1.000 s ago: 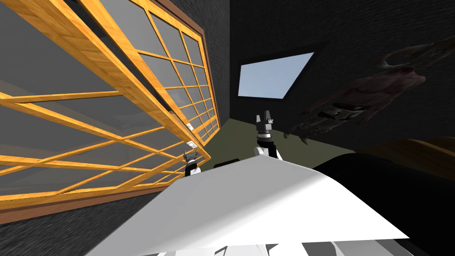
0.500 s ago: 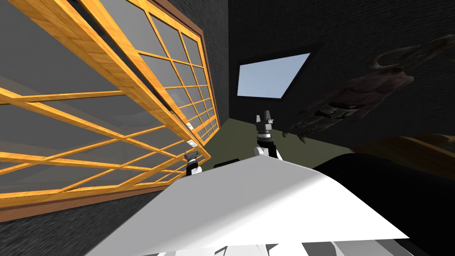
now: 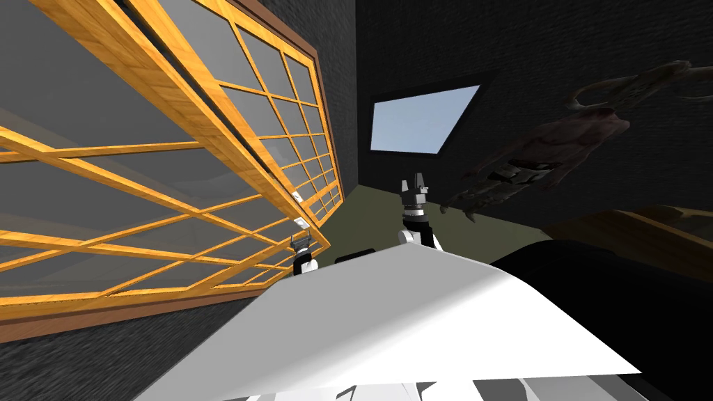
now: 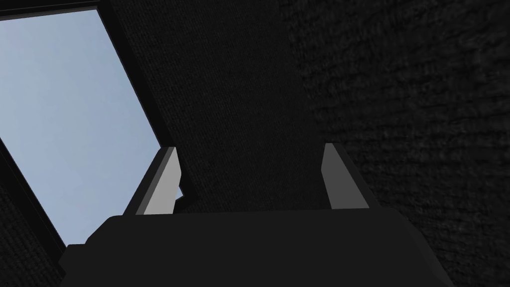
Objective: Pull the door open
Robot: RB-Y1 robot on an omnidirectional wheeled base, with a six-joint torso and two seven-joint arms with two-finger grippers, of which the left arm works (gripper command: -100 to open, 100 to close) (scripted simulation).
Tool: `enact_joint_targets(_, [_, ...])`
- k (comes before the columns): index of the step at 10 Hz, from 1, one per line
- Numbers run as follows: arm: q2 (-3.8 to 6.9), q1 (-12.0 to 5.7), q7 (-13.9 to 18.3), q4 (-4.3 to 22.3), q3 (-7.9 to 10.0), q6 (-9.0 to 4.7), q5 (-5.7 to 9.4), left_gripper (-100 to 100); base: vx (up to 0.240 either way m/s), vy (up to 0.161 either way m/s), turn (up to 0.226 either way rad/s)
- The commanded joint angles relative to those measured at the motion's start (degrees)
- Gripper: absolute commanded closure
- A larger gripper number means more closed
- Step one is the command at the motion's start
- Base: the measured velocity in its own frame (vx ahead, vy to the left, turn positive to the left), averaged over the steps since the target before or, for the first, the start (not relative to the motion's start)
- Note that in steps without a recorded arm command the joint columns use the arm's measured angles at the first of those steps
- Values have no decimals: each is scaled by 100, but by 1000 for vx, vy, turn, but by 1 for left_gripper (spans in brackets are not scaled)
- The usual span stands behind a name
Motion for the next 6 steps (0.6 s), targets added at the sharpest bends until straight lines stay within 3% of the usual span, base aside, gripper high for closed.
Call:
enact_joint_targets(1, [-21,-11,286,-24,-58,8,122,-100,-71,16,-28])
enact_joint_targets(6, [-72,-44,930,-79,-196,35,411,-100,-67,6,-23])
